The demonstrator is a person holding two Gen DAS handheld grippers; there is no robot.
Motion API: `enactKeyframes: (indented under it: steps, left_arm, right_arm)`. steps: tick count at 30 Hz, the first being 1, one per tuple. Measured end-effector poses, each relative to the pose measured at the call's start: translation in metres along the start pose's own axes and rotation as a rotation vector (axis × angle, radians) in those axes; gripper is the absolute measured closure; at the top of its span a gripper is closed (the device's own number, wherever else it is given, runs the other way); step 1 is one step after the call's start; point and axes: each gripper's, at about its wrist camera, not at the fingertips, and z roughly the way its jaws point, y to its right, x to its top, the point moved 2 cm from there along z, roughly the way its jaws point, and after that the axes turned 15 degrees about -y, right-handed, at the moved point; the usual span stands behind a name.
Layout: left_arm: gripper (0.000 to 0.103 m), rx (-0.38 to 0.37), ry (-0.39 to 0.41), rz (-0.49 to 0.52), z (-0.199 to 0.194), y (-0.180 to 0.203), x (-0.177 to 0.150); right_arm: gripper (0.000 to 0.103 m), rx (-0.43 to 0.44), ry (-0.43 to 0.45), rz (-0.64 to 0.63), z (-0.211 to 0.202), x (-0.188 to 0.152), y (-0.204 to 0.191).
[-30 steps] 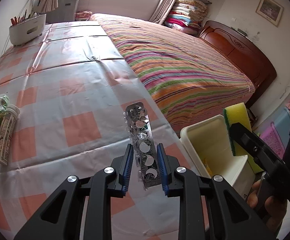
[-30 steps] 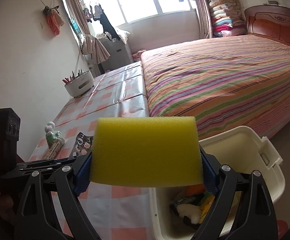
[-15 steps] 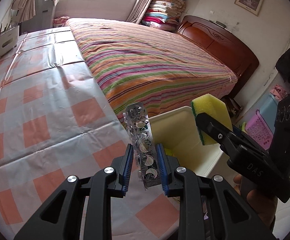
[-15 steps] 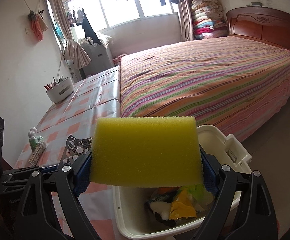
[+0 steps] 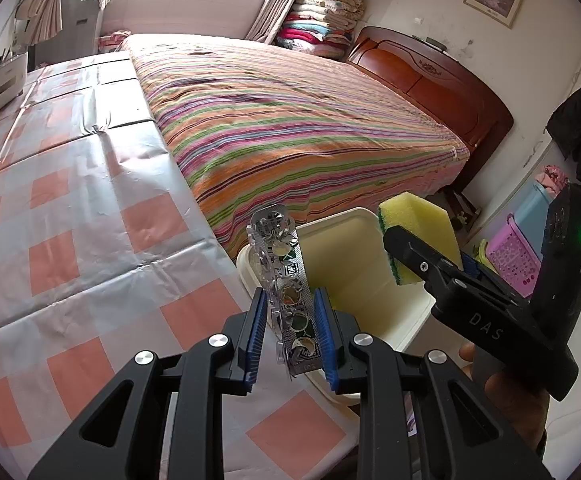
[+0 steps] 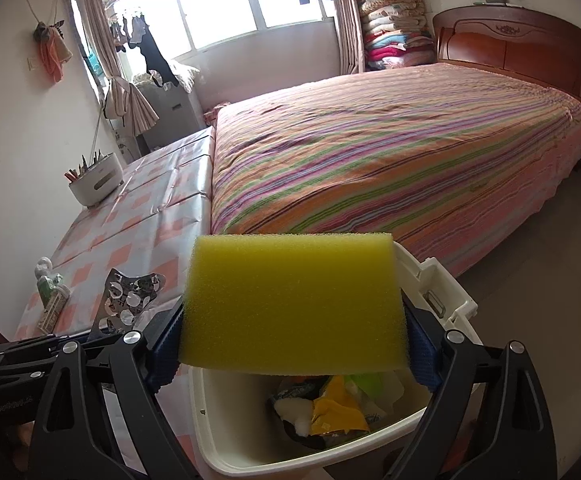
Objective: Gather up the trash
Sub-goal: 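Open the right gripper to drop the sponge while left lowers the blister pack into the bin, then open the left gripper over the bin to release the blister pack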
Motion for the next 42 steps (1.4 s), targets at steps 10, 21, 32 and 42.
enactKeyframes:
  steps: [10,21,32,42]
  left_arm:
    - [0.079,0.008,-0.011,0.006,0.005,0.005,0.000]
    - [0.079,0.008,-0.019,0.006,0.008,0.004,0.000]
    - [0.079,-0.008,-0.051,0.034,0.022,0.017,0.005]
    - [0.078,-0.012,-0.073,0.083,0.040,0.039,0.016]
  right_arm:
    - [0.012,0.020,-0.030,0.042,0.003,0.002,0.011]
    - [0.011,0.024,-0.008,0.046,-0.002,0.002,0.015]
    - [0.011,0.043,0.098,0.145,-0.025,0.011,0.036]
    - [0.011,0.055,0.147,0.206,-0.035,0.007,0.047]
